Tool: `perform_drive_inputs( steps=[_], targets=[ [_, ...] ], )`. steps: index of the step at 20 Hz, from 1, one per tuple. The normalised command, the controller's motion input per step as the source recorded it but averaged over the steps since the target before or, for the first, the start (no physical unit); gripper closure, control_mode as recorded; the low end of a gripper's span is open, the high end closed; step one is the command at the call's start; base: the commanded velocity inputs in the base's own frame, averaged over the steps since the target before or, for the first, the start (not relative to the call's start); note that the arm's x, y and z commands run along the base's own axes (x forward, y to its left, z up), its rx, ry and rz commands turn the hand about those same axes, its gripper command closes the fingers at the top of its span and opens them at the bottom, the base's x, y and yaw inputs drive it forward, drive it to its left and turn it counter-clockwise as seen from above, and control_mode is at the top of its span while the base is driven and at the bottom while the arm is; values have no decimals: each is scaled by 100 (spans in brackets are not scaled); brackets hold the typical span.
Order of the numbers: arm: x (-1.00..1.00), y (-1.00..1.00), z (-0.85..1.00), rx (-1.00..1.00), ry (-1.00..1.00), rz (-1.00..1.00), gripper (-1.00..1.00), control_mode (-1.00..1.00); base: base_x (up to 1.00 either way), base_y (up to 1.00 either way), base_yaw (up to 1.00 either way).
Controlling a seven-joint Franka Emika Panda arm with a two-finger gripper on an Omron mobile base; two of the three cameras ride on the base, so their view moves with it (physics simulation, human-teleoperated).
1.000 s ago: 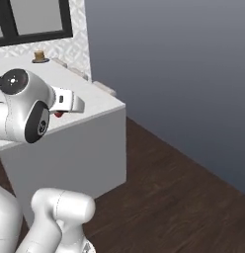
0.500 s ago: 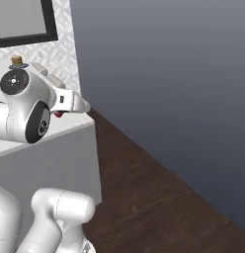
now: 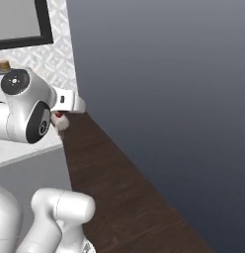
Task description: Take the strawberry from the fridge and place it on top of the pancake, located on the dining counter.
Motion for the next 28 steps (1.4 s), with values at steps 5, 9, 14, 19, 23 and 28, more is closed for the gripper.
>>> perform_drive_inputs(
  steps=[5, 9, 14, 19, 23, 28],
  targets=[
    [0, 0, 0, 0, 0, 0, 100, 100, 100, -33, 21],
    [0, 0, 0, 0, 0, 0, 100, 100, 100, -29, 19],
    [0, 0, 0, 0, 0, 0, 100, 100, 100, -24, 17],
    [0, 0, 0, 0, 0, 0, 100, 100, 100, -43, 25],
    [0, 0, 0, 0, 0, 0, 100, 100, 100, -58, 34],
    [0, 0, 0, 0, 0, 0, 100, 100, 100, -14, 47]
  ],
)
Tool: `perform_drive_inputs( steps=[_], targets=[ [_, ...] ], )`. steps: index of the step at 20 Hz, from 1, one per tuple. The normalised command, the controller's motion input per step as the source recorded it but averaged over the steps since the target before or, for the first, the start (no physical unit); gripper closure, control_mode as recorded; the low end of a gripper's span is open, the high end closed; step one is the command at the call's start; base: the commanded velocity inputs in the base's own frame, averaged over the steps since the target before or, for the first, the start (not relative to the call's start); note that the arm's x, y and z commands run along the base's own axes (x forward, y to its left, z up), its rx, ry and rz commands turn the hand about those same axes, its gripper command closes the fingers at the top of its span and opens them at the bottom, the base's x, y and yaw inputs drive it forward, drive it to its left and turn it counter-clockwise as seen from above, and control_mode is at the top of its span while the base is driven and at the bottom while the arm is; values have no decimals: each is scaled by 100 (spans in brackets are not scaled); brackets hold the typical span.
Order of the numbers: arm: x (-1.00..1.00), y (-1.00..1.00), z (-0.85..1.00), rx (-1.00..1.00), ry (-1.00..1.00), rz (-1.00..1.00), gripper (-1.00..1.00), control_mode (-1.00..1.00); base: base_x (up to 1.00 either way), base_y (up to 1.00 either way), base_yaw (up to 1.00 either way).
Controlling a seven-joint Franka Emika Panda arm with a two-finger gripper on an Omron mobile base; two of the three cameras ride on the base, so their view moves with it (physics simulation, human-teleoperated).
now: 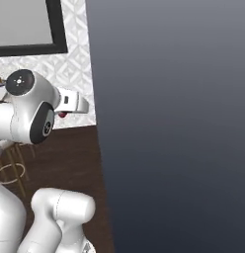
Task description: Take the strawberry from the fridge and place it on top of the pancake, located on the dining counter.
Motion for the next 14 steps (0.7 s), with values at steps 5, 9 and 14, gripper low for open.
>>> perform_drive_inputs(
  steps=[5, 9, 14],
  targets=[
    [0, 0, 0, 0, 0, 0, 100, 100, 100, -2, 53],
    [0, 0, 0, 0, 0, 0, 100, 100, 100, -40, 54],
    [0, 0, 0, 0, 0, 0, 100, 100, 100, -55, 53]
  ],
)
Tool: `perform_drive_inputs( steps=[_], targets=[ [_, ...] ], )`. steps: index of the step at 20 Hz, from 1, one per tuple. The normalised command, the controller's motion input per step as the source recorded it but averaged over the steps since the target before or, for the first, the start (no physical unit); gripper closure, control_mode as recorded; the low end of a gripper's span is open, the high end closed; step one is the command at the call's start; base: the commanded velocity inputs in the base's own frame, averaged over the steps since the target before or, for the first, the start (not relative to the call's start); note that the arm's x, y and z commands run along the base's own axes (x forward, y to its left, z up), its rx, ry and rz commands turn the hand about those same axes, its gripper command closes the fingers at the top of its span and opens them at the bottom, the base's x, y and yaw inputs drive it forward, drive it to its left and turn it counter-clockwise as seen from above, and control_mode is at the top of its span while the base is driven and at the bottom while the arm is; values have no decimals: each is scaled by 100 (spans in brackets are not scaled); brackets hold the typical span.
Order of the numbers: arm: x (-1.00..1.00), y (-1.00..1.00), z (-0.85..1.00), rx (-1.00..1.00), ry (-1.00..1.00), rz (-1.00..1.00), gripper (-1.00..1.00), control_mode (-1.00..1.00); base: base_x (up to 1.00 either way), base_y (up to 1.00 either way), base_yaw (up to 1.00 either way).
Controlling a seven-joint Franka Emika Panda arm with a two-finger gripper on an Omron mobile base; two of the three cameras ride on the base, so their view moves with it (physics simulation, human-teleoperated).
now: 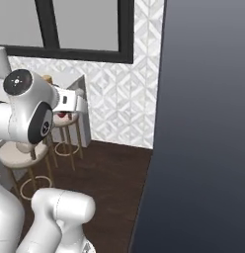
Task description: Take the strawberry from the fridge and place it on top of the pancake, located on the dining counter.
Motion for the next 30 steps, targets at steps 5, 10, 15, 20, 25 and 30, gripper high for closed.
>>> perform_drive_inputs(
  steps=[5, 10, 15, 20, 25, 30],
  targets=[
    [0, 0, 0, 0, 0, 0, 100, 100, 100, -54, 55],
    [0, 0, 0, 0, 0, 0, 100, 100, 100, -49, 59],
    [0, 0, 0, 0, 0, 0, 100, 100, 100, -51, 60],
    [0, 0, 0, 0, 0, 0, 100, 100, 100, -56, 58],
    [0, 0, 0, 0, 0, 0, 100, 100, 97, -69, 54],
    [0, 0, 0, 0, 0, 0, 100, 100, 99, -63, 55]
  ],
)
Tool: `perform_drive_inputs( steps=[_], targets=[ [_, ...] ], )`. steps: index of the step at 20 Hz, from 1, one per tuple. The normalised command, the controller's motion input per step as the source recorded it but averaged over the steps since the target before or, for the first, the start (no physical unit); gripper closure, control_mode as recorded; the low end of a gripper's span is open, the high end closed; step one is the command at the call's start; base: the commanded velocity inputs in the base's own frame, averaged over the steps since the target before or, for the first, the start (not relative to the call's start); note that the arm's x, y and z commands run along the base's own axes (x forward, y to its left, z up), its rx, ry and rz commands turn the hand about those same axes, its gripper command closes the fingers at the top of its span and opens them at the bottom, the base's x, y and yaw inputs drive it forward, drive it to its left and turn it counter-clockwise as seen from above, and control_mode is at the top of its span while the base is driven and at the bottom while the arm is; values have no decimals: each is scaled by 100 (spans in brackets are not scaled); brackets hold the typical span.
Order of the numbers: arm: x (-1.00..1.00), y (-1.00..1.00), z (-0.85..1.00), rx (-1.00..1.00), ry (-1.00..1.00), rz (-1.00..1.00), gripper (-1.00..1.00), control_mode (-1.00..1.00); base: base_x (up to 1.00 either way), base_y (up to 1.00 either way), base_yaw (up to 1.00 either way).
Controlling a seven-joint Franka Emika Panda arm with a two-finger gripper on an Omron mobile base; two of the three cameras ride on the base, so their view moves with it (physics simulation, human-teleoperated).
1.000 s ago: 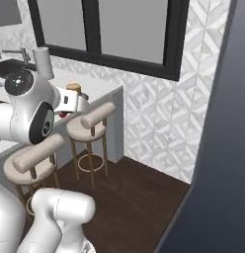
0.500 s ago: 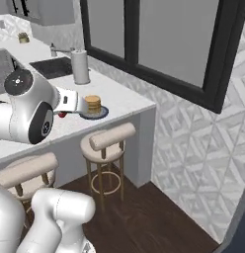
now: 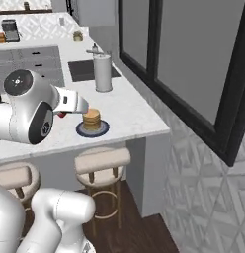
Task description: Take the strawberry from the fridge and place it on top of the pancake, located on the dining counter.
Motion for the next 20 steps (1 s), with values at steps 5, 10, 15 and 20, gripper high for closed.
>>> perform_drive_inputs(
  steps=[5, 10, 15, 20],
  targets=[
    [0, 0, 0, 0, 0, 0, 100, 100, 88, -52, 55],
    [0, 0, 0, 0, 0, 0, 100, 100, 47, -25, 57],
    [0, 0, 0, 0, 0, 0, 100, 100, 55, -29, 51],
    [0, 0, 0, 0, 0, 0, 100, 100, 62, -40, 21]
  ],
)
